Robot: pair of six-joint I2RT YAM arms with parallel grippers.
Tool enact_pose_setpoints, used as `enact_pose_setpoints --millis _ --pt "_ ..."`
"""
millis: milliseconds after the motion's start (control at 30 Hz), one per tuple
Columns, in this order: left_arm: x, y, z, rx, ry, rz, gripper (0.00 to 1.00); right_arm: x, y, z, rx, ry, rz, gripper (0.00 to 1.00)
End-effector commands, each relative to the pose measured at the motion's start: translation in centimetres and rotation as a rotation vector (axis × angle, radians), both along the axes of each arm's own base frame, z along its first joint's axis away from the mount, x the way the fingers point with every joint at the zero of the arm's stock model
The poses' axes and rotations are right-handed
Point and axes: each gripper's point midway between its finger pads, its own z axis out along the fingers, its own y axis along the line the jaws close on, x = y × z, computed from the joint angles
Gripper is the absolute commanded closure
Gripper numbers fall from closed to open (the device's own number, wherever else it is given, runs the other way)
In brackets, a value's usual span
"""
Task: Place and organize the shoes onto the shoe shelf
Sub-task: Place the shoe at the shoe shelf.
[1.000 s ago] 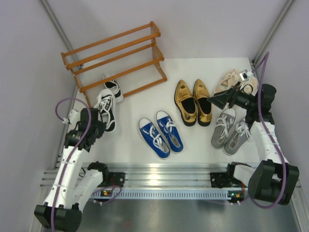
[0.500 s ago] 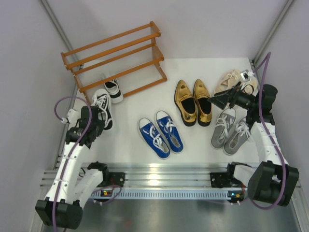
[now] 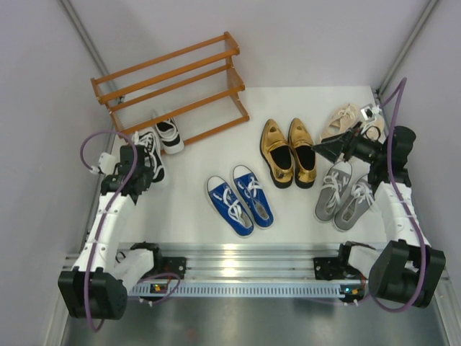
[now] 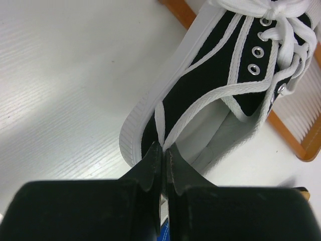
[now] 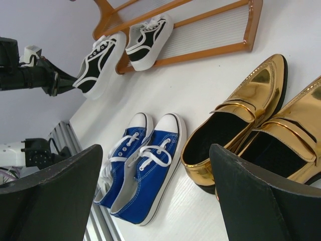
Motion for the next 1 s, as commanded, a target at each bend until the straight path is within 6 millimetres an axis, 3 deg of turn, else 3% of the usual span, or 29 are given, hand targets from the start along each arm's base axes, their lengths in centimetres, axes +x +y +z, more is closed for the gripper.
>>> enact_pose_setpoints --millis 0,167,200,567,967 --pt "4.1 1.3 5.0 0.036 -0.213 0.045 1.00 -0.2 -0.4 1.1 -0.021 -0.088 0.002 0.12" --pt "5.1 1.7 3.6 0.052 -0.216 0.058 1.00 -0.1 -0.6 1.0 -0.020 -0.083 -0.006 0.12" --pt "5.1 2.7 3.0 0.056 -0.210 0.088 1.00 -0.1 -0.6 1.1 -0.020 -0.086 -0.004 0.12" --pt "7.5 3.3 2.4 0.084 -0.314 0.088 1.00 0.1 -0.9 0.7 -0.018 -0.077 -0.013 0.12" --pt "9.6 4.5 1.6 0.113 -0.305 0.140 1.00 0.2 -1.1 0.5 -0.017 -0.072 -0.020 0.12"
